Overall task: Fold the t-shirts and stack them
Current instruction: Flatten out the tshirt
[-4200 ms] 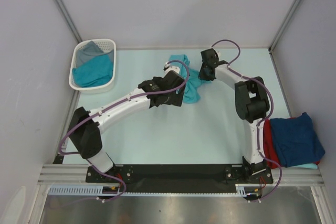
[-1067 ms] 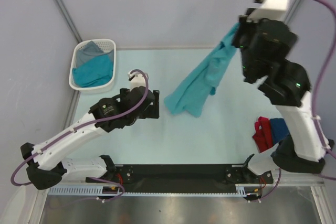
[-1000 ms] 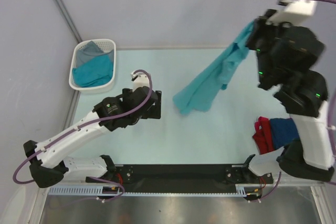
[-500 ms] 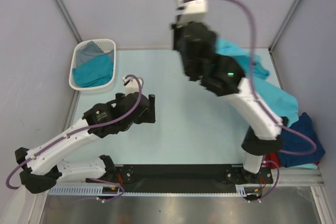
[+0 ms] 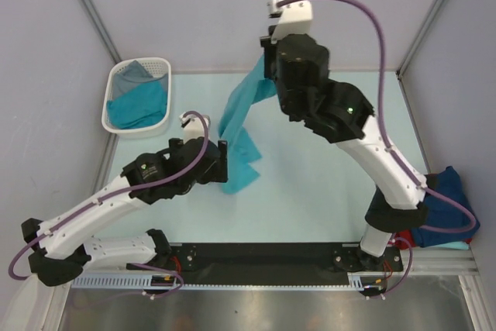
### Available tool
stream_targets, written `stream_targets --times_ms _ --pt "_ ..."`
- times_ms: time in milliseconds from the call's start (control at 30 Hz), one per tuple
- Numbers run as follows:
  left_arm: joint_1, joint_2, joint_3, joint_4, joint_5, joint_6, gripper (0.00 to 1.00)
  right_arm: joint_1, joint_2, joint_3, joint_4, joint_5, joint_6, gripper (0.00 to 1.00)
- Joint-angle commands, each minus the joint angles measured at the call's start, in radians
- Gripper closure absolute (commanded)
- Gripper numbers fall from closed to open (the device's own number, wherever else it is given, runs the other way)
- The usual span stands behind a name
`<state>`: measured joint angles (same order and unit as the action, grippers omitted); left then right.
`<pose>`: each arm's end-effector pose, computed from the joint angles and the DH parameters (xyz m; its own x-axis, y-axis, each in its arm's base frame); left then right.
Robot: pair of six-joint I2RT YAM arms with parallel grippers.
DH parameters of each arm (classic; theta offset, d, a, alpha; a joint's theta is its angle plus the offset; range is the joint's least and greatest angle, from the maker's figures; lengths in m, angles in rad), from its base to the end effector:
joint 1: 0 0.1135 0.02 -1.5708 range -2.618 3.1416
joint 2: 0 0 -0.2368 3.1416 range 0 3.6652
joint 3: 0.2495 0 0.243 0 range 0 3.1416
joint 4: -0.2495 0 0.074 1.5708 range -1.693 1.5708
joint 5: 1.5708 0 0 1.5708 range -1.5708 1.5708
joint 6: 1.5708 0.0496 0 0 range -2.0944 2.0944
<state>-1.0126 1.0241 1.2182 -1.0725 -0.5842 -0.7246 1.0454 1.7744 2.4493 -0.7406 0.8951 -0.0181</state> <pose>0.1239 -0.1467 0.3313 -0.6506 -0.0019 -0.7594 0.1199 0.9872 -0.1053 0.1935 0.2566 0.5325 -0.0302 -0.0747 -0.9968 -0.1511 0.9861 -0.0693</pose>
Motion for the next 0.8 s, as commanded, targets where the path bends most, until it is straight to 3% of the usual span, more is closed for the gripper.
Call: stream_targets --times_ms 0,467,767 --pt "-0.006 0.04 0.046 0.023 -0.04 0.023 0.01 0.021 -0.055 0.056 0.069 0.041 -0.019 1.0" --pt "-0.003 0.301 0.358 0.077 -0.088 0.158 0.0 0.058 -0.111 -0.019 0.069 0.068 -0.04 1.0" --pt "0.083 0.404 0.397 0.125 -0.014 0.156 0.01 0.03 -0.164 -0.055 0.061 0.079 -0.052 1.0"
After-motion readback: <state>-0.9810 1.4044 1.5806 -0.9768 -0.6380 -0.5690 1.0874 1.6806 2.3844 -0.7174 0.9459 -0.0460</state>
